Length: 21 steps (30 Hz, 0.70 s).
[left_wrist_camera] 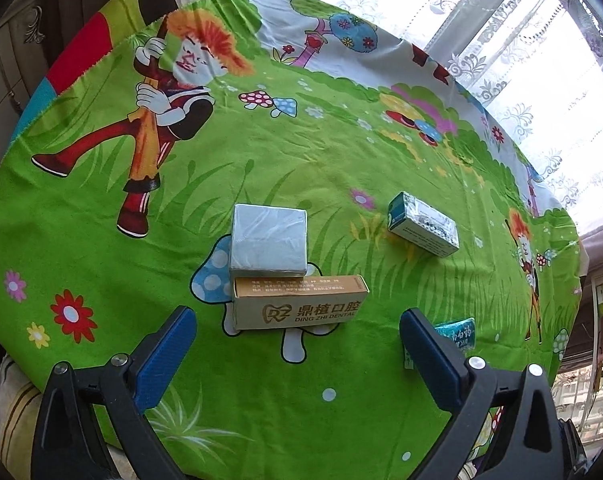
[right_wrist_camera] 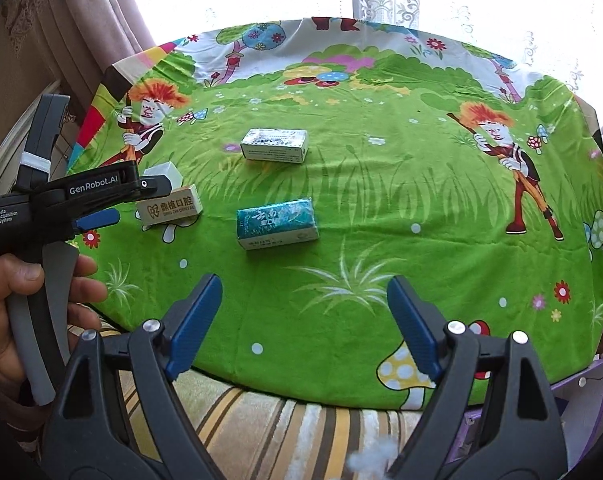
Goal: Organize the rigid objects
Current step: 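Grasp the DING ZHI DENTAL box with the left tool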
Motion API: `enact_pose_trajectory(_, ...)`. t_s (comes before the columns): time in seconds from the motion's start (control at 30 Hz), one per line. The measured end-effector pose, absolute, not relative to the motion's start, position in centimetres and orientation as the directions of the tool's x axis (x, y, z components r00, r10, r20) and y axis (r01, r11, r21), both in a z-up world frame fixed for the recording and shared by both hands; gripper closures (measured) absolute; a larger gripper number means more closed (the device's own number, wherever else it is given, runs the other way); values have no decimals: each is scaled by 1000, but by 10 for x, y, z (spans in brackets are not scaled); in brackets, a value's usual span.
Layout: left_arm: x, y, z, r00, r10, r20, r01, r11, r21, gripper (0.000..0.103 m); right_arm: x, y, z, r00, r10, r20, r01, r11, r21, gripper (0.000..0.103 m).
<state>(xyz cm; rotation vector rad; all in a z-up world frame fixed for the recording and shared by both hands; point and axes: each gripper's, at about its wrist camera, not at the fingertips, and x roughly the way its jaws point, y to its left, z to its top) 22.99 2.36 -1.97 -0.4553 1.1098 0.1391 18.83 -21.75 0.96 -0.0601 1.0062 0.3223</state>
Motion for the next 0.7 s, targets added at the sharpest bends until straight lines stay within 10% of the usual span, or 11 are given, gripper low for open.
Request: enact_pose_trajectory(0.7, 252, 12, -46, 394, -32, -919, -363, 913, -188, 13, 235, -176, -36, 435, 237, -869, -356, 931, 76, 16)
